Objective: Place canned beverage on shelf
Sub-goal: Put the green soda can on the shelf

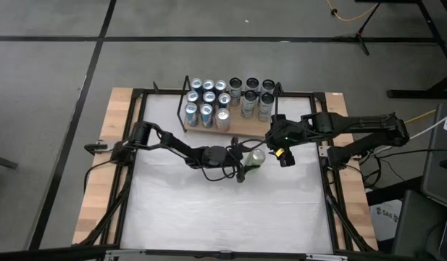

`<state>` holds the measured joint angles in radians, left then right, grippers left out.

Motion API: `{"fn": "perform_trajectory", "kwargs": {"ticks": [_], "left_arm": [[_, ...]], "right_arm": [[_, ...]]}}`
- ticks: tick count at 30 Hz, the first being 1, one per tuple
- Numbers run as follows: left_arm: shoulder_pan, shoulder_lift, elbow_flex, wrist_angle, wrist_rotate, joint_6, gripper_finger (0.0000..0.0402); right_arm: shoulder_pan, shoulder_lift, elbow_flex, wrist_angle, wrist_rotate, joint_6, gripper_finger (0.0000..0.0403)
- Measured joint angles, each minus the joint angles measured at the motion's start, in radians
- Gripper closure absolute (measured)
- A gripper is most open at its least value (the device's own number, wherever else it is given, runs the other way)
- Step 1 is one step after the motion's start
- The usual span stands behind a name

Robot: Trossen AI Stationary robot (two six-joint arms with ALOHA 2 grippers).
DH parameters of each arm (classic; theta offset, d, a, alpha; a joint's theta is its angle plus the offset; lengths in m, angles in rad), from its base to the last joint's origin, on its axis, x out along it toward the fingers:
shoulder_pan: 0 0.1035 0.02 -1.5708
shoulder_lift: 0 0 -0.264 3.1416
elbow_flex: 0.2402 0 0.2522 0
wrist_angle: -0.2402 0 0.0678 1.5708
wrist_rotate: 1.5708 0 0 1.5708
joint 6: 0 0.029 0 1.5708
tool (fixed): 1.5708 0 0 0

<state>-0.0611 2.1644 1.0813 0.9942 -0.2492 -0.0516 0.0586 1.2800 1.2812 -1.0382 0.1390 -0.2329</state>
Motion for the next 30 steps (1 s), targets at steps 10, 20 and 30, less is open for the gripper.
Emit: {"fn": "perform_trajectory", "kwargs": {"ticks": [10, 20, 30], "left_arm": [[0.004, 0.014, 0.000, -0.041, 0.115, 0.118, 0.0115], [0.004, 0.014, 0.000, -0.044, 0.161, 0.117, 0.0090], [0.000, 0.011, 0.003, -0.047, 0.160, 0.173, 0.0045]], "right_arm": [[0.000, 0.000, 0.000, 0.000, 0.000, 0.000, 0.0091], [0.000, 0.000, 0.000, 0.000, 0.000, 0.000, 0.0091], [0.000, 0.000, 0.000, 0.001, -0.001, 0.000, 0.0091]]}}
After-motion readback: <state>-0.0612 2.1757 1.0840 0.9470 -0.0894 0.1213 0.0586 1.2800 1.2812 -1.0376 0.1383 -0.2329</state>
